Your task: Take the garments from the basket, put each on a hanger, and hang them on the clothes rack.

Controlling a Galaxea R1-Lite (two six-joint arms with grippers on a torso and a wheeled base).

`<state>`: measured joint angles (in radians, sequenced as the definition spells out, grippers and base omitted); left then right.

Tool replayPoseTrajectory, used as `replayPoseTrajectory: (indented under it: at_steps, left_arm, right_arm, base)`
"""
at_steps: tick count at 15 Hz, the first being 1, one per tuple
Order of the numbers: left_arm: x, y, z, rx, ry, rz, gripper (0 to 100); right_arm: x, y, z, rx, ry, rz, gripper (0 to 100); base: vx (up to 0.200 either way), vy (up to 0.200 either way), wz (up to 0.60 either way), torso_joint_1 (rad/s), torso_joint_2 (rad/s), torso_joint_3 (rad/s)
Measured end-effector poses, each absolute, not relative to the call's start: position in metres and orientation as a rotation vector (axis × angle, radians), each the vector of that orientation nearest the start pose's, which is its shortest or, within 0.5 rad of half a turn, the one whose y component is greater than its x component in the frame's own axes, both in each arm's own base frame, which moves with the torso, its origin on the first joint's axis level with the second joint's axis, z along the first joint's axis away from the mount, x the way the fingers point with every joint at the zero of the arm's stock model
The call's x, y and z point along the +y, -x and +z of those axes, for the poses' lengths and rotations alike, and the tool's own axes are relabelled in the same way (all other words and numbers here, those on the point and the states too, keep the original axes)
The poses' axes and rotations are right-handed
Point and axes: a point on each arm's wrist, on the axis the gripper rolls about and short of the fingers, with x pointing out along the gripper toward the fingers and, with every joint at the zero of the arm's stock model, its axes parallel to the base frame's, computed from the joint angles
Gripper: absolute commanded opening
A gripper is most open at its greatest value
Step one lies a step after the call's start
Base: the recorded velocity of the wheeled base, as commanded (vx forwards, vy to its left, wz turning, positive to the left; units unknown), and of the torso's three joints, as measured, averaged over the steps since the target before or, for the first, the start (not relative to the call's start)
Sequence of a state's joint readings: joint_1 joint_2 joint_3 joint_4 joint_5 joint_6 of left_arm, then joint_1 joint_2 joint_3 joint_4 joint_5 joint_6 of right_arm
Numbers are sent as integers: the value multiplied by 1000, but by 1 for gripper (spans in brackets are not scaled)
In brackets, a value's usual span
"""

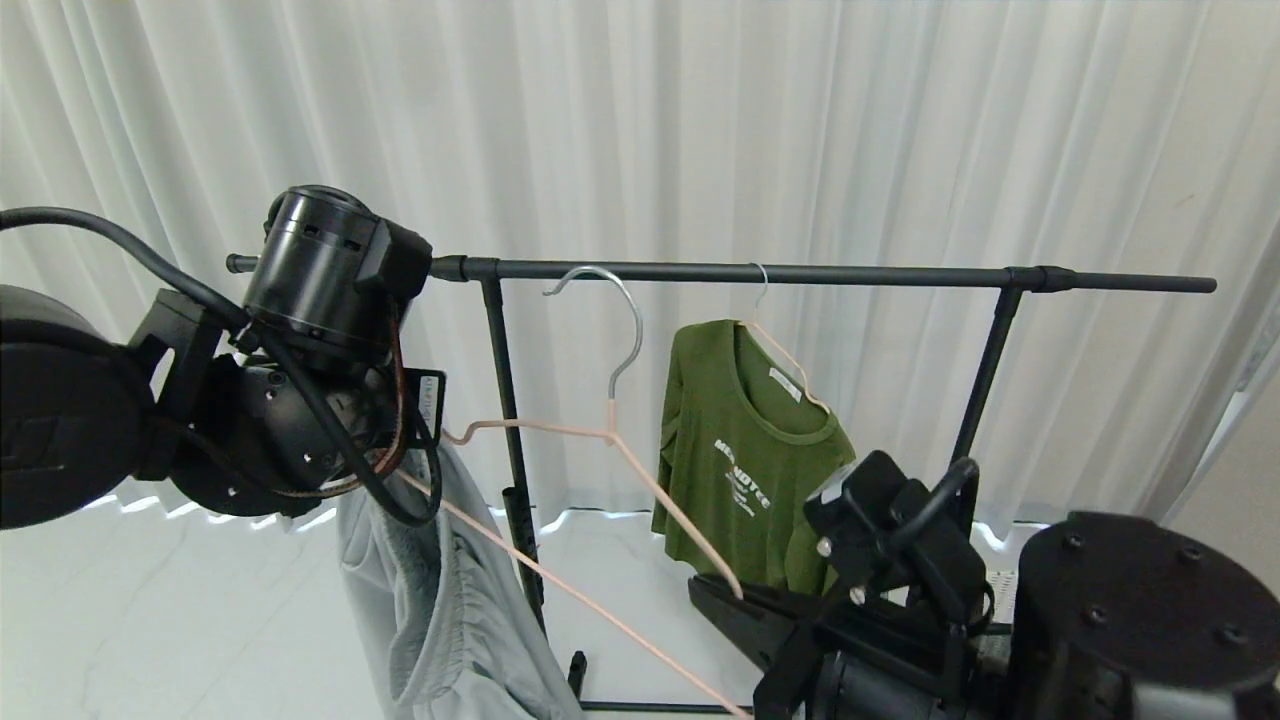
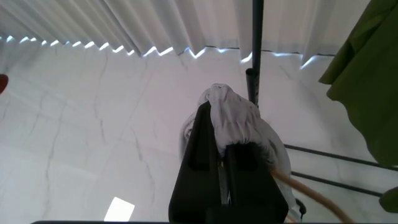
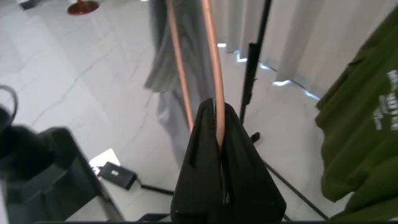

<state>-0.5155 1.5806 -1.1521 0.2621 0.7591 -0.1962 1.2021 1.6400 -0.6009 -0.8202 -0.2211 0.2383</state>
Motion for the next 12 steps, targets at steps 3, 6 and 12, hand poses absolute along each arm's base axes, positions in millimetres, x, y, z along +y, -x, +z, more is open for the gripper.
replayPoseTrajectory:
  at_steps: [3,6,12]
  left_arm:
    - [-118,-244,235,528,-219,293,0]
    - [-119,-245,235,529,-220,294,0]
    - [-114,-244,232,540,-224,308,0]
  right_arm:
    - [261,-87,158,306,-51,1011,0]
    - [275,-81,150,277,-62,1018,0]
    - [281,-101,137,237,-83,846,0]
  base:
    - [0,0,0,0,0,0]
    - [0,0,0,0,0,0]
    - [0,0,0,0,0,0]
